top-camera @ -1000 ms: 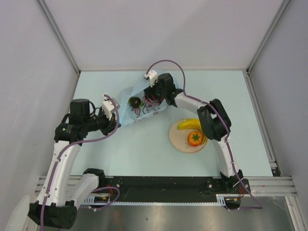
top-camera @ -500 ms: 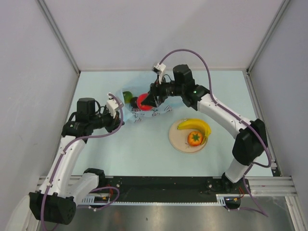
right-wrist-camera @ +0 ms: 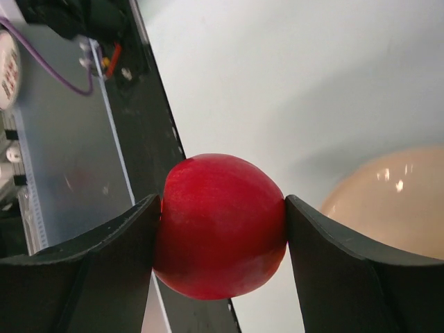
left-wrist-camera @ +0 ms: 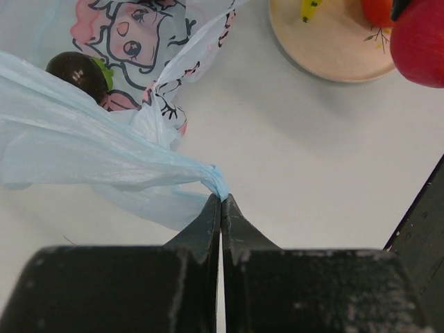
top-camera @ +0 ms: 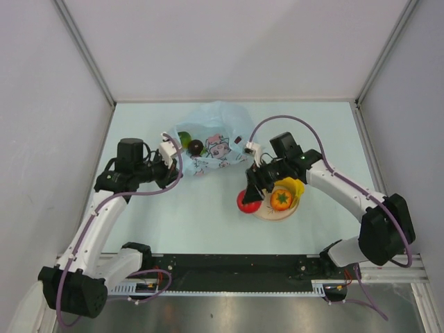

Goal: Take the fake fruits out of the plastic bag
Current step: Place the fake fruit on the plate.

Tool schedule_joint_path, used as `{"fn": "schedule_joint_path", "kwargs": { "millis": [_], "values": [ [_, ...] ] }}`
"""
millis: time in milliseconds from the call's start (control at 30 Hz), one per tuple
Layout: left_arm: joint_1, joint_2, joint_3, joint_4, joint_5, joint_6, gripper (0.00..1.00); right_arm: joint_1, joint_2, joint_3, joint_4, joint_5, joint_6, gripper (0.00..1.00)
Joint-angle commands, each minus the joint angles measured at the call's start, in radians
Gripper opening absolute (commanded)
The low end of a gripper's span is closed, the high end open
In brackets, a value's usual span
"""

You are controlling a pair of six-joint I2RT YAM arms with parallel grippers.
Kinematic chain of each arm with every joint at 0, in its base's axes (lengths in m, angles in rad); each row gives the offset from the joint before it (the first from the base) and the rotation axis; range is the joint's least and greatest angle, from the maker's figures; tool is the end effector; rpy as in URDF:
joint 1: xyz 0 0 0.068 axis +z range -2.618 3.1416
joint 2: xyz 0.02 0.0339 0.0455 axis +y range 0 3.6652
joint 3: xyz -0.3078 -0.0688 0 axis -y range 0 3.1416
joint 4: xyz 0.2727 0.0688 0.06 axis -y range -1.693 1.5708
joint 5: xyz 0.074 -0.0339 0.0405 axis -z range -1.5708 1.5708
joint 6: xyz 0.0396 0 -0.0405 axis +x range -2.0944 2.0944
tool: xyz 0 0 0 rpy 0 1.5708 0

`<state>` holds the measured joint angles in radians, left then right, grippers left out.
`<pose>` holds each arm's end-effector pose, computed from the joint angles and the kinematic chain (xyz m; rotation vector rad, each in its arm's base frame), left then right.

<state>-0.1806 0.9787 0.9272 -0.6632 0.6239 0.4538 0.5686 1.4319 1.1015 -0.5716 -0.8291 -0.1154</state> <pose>0.1963 -0.0594 0.3452 0.9761 1.9540 -0.5561 0.2516 0.1954 0.3076 -1.1542 2.1446 1.2203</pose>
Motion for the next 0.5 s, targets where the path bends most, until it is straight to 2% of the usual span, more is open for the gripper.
{"fn": "schedule_joint_path", "kwargs": {
  "millis": [0, 200, 467],
  "values": [
    [-0.011, 0.006, 0.001, 0.042, -0.016, 0.008, 0.0, -0.058, -0.033, -0.075, -0.099, -0.015, -0.124, 0.41],
    [-0.011, 0.012, 0.001, 0.011, -0.029, 0.035, 0.0, -0.134, 0.041, -0.1, -0.068, -0.05, -0.151, 0.4],
    [-0.014, 0.04, 0.027, -0.026, -0.052, 0.049, 0.0, -0.142, 0.166, -0.1, -0.004, -0.009, -0.187, 0.42]
  ]
}}
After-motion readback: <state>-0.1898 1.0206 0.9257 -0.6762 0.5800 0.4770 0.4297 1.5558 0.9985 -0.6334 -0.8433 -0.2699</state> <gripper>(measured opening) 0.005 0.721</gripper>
